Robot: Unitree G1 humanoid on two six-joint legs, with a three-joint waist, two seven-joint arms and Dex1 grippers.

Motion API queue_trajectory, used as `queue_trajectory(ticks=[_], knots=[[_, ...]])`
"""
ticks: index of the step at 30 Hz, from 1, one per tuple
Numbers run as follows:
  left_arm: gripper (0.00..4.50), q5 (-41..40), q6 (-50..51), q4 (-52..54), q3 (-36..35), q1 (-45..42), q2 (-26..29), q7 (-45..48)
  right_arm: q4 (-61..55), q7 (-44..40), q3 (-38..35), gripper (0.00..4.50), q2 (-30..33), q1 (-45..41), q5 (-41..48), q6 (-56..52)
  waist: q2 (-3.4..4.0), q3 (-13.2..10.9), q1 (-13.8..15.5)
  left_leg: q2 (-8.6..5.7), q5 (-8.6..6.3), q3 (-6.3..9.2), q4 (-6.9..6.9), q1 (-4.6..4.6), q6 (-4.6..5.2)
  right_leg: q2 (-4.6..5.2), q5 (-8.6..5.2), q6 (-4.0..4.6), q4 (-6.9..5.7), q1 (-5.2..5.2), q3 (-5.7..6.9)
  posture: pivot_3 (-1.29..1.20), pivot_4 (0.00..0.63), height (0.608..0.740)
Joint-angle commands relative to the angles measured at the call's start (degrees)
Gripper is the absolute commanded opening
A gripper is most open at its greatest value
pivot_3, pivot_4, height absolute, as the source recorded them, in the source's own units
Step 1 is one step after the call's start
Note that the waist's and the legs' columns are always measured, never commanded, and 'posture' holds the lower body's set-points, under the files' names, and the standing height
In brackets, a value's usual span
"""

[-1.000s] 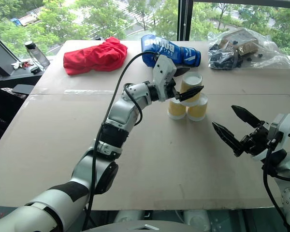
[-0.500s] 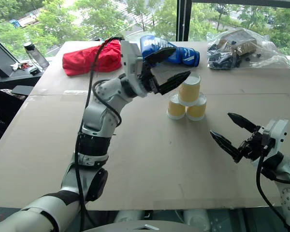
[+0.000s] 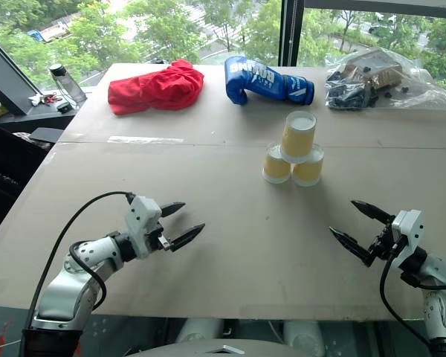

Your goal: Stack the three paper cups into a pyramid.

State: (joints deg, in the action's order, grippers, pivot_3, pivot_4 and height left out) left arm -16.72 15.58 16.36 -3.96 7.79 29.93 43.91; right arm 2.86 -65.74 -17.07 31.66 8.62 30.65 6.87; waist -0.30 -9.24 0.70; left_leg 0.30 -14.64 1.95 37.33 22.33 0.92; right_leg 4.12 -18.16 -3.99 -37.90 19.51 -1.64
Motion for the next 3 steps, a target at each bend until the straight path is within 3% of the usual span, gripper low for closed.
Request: queue_trajectory(ticks=[1,3], knots=[[4.44,1.7,-1.8,1.7,0.2,1.4,-0.9,-2.9,1.5,-1.5,-0.7,4.5,1.0,-0.7,0.2,1.1,0.0,0.0,0.0,-0.01,0.0,0.0,0.01,0.03,0.0,0.0,0.0,0.0,0.01,0.01,0.0,0.0,0.15,0.74],[4.44,2.2,-2.5,1.5,0.7,2.1,-1.4,-3.5,2.2,-2.0,-0.6,4.5,1.3,-1.4,0.4,0.9,0.05,0.0,0.0,-0.01,0.0,-0.02,-0.01,0.05,0.0,0.03,0.01,0.0,0.0,0.04,-0.03,0.0,0.15,0.74]])
